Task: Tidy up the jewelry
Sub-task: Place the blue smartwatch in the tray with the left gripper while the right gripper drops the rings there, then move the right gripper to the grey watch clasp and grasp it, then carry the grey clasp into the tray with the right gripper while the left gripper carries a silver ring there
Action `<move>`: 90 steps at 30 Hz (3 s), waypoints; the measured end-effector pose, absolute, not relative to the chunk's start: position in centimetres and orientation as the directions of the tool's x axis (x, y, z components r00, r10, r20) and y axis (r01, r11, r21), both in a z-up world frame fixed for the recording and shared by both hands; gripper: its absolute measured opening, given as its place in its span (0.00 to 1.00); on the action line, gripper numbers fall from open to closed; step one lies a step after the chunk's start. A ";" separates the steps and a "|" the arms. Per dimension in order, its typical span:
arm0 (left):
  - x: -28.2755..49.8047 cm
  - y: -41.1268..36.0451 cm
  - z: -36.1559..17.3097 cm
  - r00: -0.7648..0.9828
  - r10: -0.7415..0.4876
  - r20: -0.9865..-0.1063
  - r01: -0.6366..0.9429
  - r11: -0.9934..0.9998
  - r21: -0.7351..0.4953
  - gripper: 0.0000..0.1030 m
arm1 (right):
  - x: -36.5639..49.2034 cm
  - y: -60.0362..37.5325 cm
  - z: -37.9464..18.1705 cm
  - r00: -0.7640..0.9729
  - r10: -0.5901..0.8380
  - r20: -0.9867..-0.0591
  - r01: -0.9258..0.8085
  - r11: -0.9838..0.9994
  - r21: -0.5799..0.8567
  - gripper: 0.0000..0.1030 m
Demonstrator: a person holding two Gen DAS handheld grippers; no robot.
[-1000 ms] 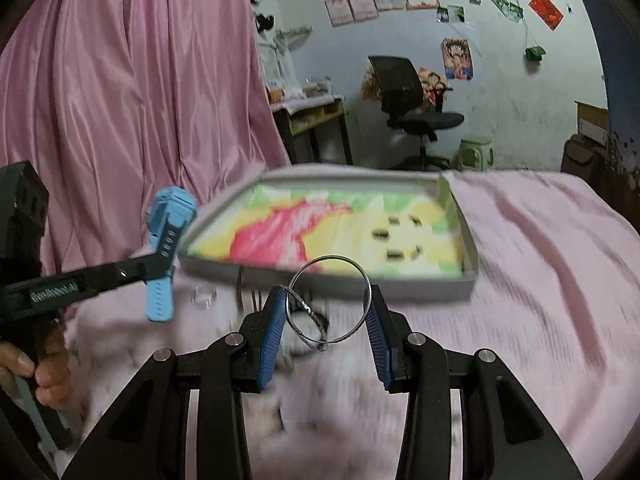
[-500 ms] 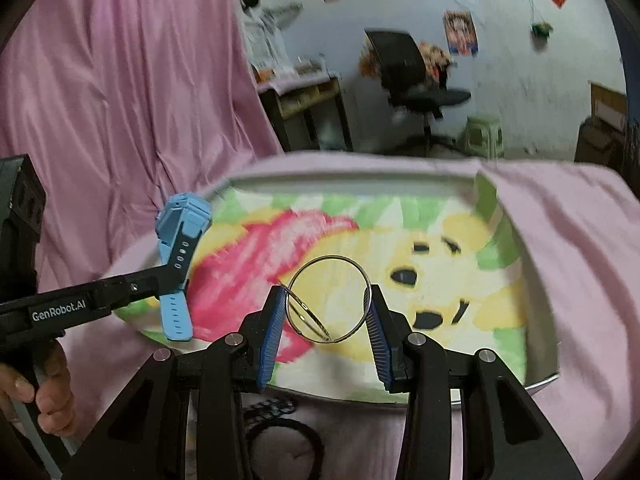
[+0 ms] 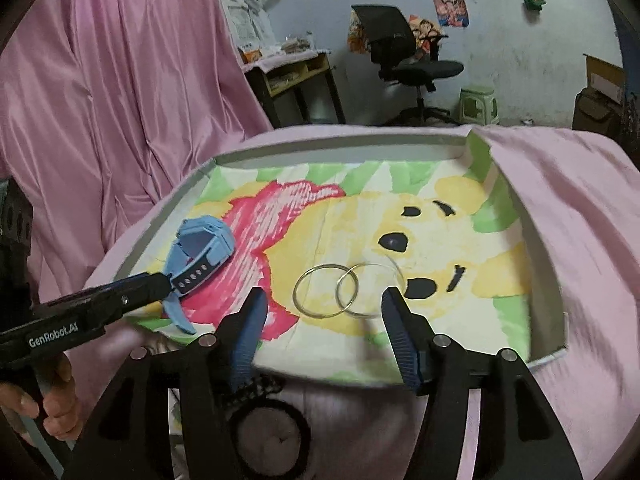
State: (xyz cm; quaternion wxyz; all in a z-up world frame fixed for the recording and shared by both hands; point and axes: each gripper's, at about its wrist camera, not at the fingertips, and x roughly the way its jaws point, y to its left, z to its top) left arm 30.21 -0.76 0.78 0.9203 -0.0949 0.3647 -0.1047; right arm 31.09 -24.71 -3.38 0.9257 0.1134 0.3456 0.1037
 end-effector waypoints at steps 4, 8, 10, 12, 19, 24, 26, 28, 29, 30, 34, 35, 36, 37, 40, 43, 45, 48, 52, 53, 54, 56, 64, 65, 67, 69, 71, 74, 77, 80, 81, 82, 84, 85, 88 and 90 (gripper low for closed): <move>28.0 -0.6 1.6 0.751 -0.239 -0.616 0.123 0.967 -0.224 0.74 | 28.7 -25.3 -1.8 0.799 0.252 -0.545 -0.113 0.954 0.277 0.64; 24.9 -0.6 2.6 0.811 -0.218 -0.542 0.129 0.972 -0.198 0.87 | 25.5 -25.7 -0.1 0.861 0.232 -0.453 -0.120 0.958 0.262 0.77; 23.2 -0.8 3.2 0.838 -0.210 -0.504 0.142 0.975 -0.170 0.90 | 23.7 -25.9 0.7 0.886 0.216 -0.411 -0.116 0.960 0.254 0.83; 21.6 -0.8 3.7 0.857 -0.208 -0.471 0.153 0.976 -0.152 0.94 | 21.9 -25.9 1.3 0.910 0.192 -0.368 -0.110 0.966 0.233 0.91; 17.3 -0.3 4.1 0.878 -0.215 -0.429 0.172 0.975 -0.137 0.95 | 17.3 -25.9 2.3 0.937 0.160 -0.309 -0.104 0.976 0.190 0.94; 15.2 0.2 3.9 0.878 -0.209 -0.431 0.175 0.978 -0.116 0.95 | 15.0 -25.6 1.8 0.933 0.168 -0.320 -0.112 0.976 0.187 0.94; 14.6 0.3 3.8 0.877 -0.204 -0.434 0.173 0.979 -0.109 0.95 | 14.3 -25.3 1.7 0.932 0.167 -0.320 -0.114 0.977 0.178 0.94; 14.2 0.6 3.6 0.877 -0.199 -0.438 0.170 0.980 -0.105 0.95 | 13.5 -25.0 1.6 0.932 0.170 -0.321 -0.121 0.978 0.168 0.94; 14.0 0.7 3.4 0.877 -0.197 -0.439 0.168 0.980 -0.105 0.95 | 13.1 -25.0 1.6 0.931 0.171 -0.321 -0.125 0.979 0.161 0.94; 14.0 0.9 3.3 0.876 -0.196 -0.441 0.165 0.980 -0.108 0.95 | 12.8 -24.8 1.5 0.931 0.173 -0.322 -0.129 0.980 0.154 0.94; 14.4 1.2 2.9 0.862 -0.196 -0.468 0.157 0.980 -0.120 0.95 | 12.2 -24.3 1.3 0.926 0.180 -0.332 -0.144 0.981 0.130 0.94; 14.8 1.3 2.7 0.851 -0.199 -0.486 0.157 0.979 -0.127 0.95 | 12.3 -24.2 1.2 0.923 0.181 -0.338 -0.148 0.981 0.123 0.94; 15.2 1.4 2.5 0.837 -0.206 -0.507 0.159 0.978 -0.135 0.95 | 12.2 -24.2 1.1 0.921 0.184 -0.343 -0.151 0.981 0.120 0.94; 15.7 1.5 2.2 0.821 -0.209 -0.530 0.158 0.977 -0.141 0.95 | 12.3 -24.2 0.9 0.917 0.187 -0.351 -0.155 0.981 0.118 0.94; 17.3 1.9 1.2 0.776 -0.207 -0.596 0.136 0.977 -0.162 0.95 | 12.8 -24.2 0.5 0.900 0.197 -0.388 -0.162 0.979 0.121 0.94; 18.7 2.3 0.4 0.742 -0.211 -0.636 0.126 0.976 -0.177 0.95 | 13.9 -24.2 -0.1 0.874 0.212 -0.438 -0.168 0.976 0.137 0.94; 19.4 2.1 0.1 0.727 -0.213 -0.652 0.131 0.976 -0.173 0.93 | 14.6 -24.1 -0.6 0.856 0.223 -0.467 -0.174 0.974 0.145 0.94; 20.8 1.6 -0.5 0.696 -0.211 -0.687 0.146 0.978 -0.152 0.85 | 15.6 -23.7 -1.3 0.822 0.244 -0.514 -0.194 0.970 0.148 0.94; 22.5 1.2 -1.3 0.648 -0.234 -0.725 0.171 0.972 -0.160 0.77 | 17.2 -22.7 -2.3 0.773 0.264 -0.577 -0.225 0.964 0.140 0.86; 23.0 1.1 -1.6 0.634 -0.242 -0.735 0.176 0.970 -0.168 0.73 | 17.6 -22.4 -2.5 0.765 0.266 -0.587 -0.230 0.963 0.138 0.79; 23.4 1.2 -1.7 0.624 -0.246 -0.741 0.178 0.969 -0.172 0.71 | 18.0 -22.2 -2.7 0.750 0.271 -0.603 -0.237 0.962 0.138 0.76; 24.2 1.3 -2.1 0.608 -0.264 -0.749 0.189 0.964 -0.186 0.69 | 18.7 -22.0 -3.1 0.731 0.280 -0.623 -0.243 0.959 0.145 0.69; 27.2 0.1 -3.1 0.566 -0.276 -0.777 0.236 0.957 -0.169 0.53 | 20.7 -21.6 -3.6 0.690 0.322 -0.648 -0.277 0.945 0.174 0.48; 27.5 -0.2 -3.2 0.561 -0.273 -0.782 0.243 0.957 -0.160 0.50 | 21.0 -21.5 -3.7 0.684 0.325 -0.653 -0.280 0.944 0.176 0.44; 27.6 -0.6 -3.5 0.555 -0.266 -0.788 0.253 0.957 -0.144 0.43 | 21.4 -21.3 -3.9 0.669 0.339 -0.661 -0.291 0.938 0.186 0.43; 27.7 -0.8 -3.6 0.553 -0.258 -0.792 0.256 0.957 -0.134 0.30 | 21.6 -21.1 -4.0 0.658 0.355 -0.664 -0.307 0.932 0.195 0.41; 27.6 -0.7 -3.7 0.552 -0.264 -0.791 0.254 0.957 -0.142 0.28 | 21.7 -20.8 -4.0 0.653 0.363 -0.664 -0.318 0.928 0.195 0.32; 27.5 -0.5 -3.5 0.557 -0.272 -0.785 0.258 0.955 -0.147 0.27 | 21.4 -20.8 -3.7 0.657 0.381 -0.651 -0.330 0.921 0.207 0.25; 26.9 -0.4 -3.1 0.566 -0.289 -0.772 0.265 0.951 -0.161 0.27 | 21.3 -21.1 -3.6 0.658 0.391 -0.643 -0.332 0.918 0.218 0.25; 26.0 -0.1 -2.1 0.591 -0.315 -0.743 0.269 0.945 -0.186 0.27 | 21.0 -21.9 -3.4 0.657 0.422 -0.625 -0.333 0.906 0.262 0.25; 25.8 -0.1 -1.8 0.597 -0.317 -0.737 0.268 0.945 -0.189 0.27 | 20.8 -22.2 -3.2 0.661 0.430 -0.614 -0.332 0.902 0.275 0.25; 25.6 0.0 -1.5 0.606 -0.321 -0.728 0.267 0.944 -0.194 0.27 | 20.5 -22.5 -3.0 0.669 0.435 -0.603 -0.331 0.900 0.282 0.25; 25.1 0.1 -0.8 0.625 -0.330 -0.708 0.270 0.942 -0.201 0.27 | 19.9 -23.1 -2.5 0.689 0.441 -0.575 -0.330 0.897 0.293 0.25; 24.9 0.1 -0.5 0.635 -0.332 -0.698 0.272 0.941 -0.200 0.27 | 19.7 -23.4 -2.2 0.699 0.445 -0.559 -0.330 0.895 0.300 0.25; 24.4 0.0 0.8 0.674 -0.342 -0.655 0.282 0.939 -0.199 0.27 | 19.3 -24.2 -1.5 0.732 0.448 -0.513 -0.326 0.892 0.314 0.25; 24.4 0.0 1.5 0.698 -0.348 -0.626 0.282 0.937 -0.206 0.27 | 19.1 -24.8 -0.8 0.769 0.435 -0.469 -0.315 0.895 0.316 0.25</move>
